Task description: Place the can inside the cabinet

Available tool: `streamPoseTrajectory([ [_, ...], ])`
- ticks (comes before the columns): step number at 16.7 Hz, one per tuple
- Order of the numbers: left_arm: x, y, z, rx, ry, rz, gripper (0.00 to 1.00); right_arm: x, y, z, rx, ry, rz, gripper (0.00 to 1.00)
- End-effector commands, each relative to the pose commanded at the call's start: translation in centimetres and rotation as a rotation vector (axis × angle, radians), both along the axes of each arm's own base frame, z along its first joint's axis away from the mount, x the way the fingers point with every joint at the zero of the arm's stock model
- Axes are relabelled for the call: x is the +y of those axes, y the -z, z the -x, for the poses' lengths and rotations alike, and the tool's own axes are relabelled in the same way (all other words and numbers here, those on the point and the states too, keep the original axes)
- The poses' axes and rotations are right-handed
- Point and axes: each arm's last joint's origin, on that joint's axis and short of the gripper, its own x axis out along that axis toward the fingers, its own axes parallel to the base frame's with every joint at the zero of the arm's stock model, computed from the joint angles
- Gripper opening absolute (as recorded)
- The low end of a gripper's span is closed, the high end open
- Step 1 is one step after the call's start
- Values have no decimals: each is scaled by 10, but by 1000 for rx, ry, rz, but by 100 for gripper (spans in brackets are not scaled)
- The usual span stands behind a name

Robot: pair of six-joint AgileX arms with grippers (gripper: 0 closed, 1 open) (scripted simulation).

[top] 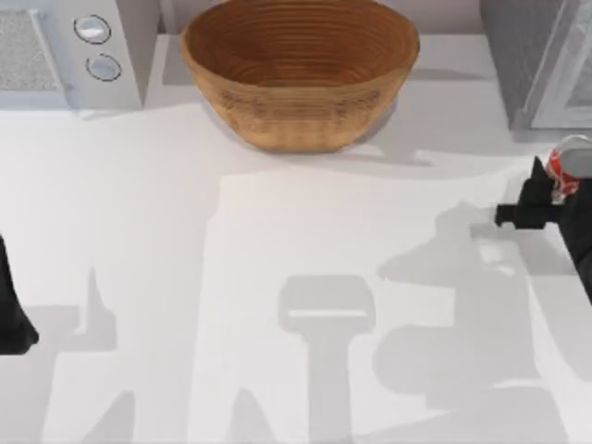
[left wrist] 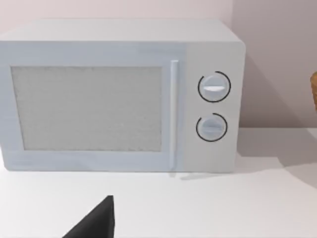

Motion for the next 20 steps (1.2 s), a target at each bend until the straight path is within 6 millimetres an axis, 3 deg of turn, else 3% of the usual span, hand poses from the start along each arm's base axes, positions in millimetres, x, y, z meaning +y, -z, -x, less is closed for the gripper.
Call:
streamPoseTrajectory([
  [4,0,0,0,0,0,0,100,0,-43,-3,24,2,5,0],
  [11,0,0,0,0,0,0,100,-2,-114,10,24,3,4,0],
  [20,0,0,0,0,0,0,100,-4,-122,16,17,0,1,0],
])
